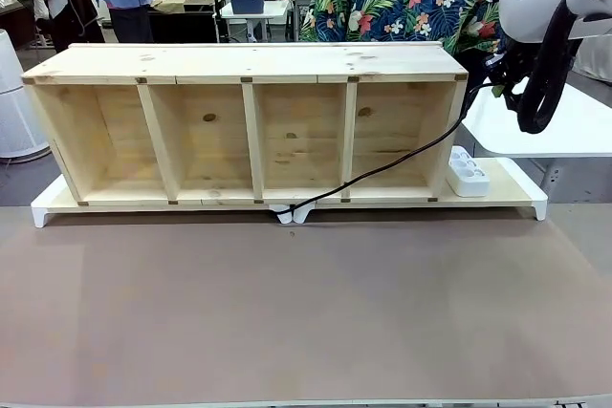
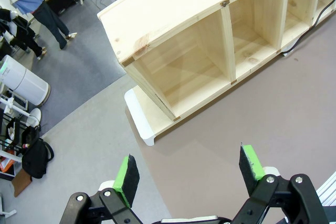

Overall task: Perform cable management.
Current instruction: Release the Power Cable when the human grasps it.

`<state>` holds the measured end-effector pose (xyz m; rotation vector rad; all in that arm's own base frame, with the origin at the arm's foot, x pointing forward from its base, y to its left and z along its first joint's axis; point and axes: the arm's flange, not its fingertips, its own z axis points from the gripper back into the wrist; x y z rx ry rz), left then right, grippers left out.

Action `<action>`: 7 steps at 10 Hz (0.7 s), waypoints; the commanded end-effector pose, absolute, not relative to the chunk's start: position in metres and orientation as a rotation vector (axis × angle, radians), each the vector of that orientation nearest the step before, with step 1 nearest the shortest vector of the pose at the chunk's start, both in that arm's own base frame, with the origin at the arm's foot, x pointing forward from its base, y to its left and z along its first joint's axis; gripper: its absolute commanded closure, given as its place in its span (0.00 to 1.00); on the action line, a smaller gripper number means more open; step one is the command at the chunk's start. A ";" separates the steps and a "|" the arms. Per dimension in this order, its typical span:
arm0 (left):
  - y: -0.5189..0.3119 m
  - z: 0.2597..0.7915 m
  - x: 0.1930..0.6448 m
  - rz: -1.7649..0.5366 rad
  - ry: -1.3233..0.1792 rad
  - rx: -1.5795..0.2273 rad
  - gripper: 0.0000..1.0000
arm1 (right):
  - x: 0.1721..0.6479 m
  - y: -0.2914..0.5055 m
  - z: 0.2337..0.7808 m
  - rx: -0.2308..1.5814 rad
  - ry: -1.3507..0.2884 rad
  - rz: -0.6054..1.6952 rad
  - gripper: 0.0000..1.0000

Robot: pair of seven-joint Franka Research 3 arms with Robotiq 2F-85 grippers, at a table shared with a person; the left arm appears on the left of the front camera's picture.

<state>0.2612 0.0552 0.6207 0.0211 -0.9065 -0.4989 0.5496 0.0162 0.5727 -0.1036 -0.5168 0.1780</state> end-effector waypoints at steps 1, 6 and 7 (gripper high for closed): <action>0.054 0.621 0.264 -0.481 -0.917 0.020 0.00 | 0.551 0.016 0.572 -0.111 -0.524 0.183 0.86; 0.054 0.621 0.264 -0.481 -0.917 0.020 0.00 | 0.551 0.016 0.572 -0.111 -0.524 0.183 0.86; 0.054 0.621 0.264 -0.481 -0.917 0.020 0.00 | 0.551 0.016 0.572 -0.111 -0.524 0.183 0.86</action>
